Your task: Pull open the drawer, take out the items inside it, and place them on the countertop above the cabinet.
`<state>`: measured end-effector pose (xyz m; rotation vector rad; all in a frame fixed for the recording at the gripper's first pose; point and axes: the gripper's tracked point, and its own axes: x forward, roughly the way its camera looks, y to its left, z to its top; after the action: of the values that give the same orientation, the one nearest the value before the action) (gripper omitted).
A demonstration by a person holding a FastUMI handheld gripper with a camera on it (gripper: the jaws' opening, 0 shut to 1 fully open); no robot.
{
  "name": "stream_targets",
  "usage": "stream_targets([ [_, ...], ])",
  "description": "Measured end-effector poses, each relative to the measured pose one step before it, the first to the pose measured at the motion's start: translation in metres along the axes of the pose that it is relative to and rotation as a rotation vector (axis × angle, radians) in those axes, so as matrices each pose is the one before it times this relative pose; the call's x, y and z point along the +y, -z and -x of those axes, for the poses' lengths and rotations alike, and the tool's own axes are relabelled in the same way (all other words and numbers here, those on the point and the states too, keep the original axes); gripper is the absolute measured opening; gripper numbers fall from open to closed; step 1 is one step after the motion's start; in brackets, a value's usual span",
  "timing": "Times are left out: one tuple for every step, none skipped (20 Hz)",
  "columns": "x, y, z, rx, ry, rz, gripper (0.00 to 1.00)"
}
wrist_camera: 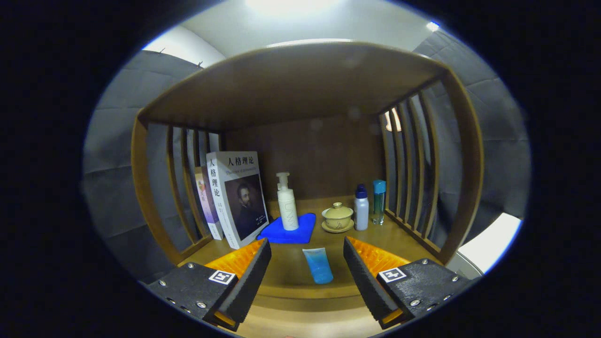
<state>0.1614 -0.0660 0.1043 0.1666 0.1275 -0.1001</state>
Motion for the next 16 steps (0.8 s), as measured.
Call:
stream_targets([
  [0.00096, 0.00236, 0.01371, -0.00572, 0.00071, -0.00069, 0.95],
  [0.00216, 0.00112, 0.01315, -0.00333, -0.00098, -0.00350, 0.95],
  [0.00405, 0.00206, 0.01052, -0.00624, -0.00527, -0.00293, 0.95],
  [0.00387, 0.00216, 0.01135, -0.00267, -0.00379, 0.00183, 0.95],
  [0.00350, 0.00175, 0.01024, -0.00691, -0.00791, 0.00582, 0.95],
  [0.00486, 0.00169, 0.00957, -0.00738, -0.00743, 0.00479, 0.95],
  [0.00555, 0.00242, 0.01013, -0.01194, -0.00899, 0.00219, 0.95],
  [0.00569, 0.00383, 0.00908, -0.00643, -0.00840, 0.00223, 0.95],
  [0.00452, 0.00623, 0.00885, -0.00346, -0.00550, 0.00635, 0.95],
  [0.00335, 0.00670, 0.00852, 0.00308, -0.00389, 0.01361, 0.95],
  [0.00329, 0.00668, 0.00774, -0.00144, -0.00128, 0.01028, 0.95],
  [0.00342, 0.00582, 0.00693, -0.00208, -0.00159, 0.00106, 0.95],
  [0.00368, 0.00633, 0.00575, -0.00441, -0.00177, -0.00269, 0.95],
  [0.00344, 0.00610, 0.00509, 0.00118, -0.00415, -0.00512, 0.95],
  [0.00309, 0.00700, 0.00432, 0.00266, -0.00193, 0.00279, 0.95],
  [0.00173, 0.00506, 0.00363, -0.00038, -0.00089, 0.00855, 0.95],
])
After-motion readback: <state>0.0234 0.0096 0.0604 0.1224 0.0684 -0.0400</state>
